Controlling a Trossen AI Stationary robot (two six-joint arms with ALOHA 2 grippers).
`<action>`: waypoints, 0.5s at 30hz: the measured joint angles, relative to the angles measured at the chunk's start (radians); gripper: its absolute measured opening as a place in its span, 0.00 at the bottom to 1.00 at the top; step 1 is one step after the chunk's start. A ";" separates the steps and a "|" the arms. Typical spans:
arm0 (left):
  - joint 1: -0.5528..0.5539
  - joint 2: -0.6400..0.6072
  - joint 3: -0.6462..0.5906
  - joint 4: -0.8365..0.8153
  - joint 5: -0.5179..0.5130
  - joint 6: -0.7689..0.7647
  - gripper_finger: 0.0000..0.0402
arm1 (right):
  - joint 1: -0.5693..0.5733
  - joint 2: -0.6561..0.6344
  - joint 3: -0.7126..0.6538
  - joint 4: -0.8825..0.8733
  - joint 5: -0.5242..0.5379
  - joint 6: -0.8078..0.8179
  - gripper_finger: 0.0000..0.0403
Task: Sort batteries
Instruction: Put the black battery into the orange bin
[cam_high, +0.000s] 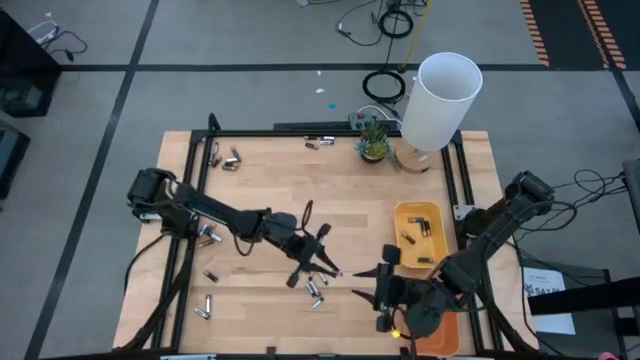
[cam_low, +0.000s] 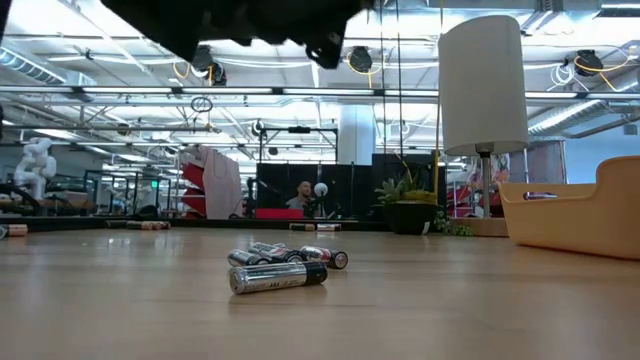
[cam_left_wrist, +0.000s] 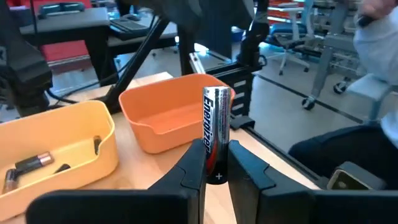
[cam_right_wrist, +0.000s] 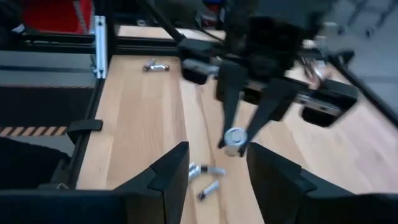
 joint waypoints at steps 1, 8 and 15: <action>-0.009 0.036 0.024 0.019 -0.033 0.000 0.12 | 0.014 0.000 0.012 -0.050 0.014 0.063 0.38; -0.054 0.288 0.333 -0.063 -0.130 -0.024 0.12 | 0.108 0.000 0.068 -0.292 0.120 0.352 0.38; -0.088 0.549 0.734 -0.306 -0.131 0.040 0.12 | 0.177 0.000 0.096 -0.446 0.296 0.480 0.38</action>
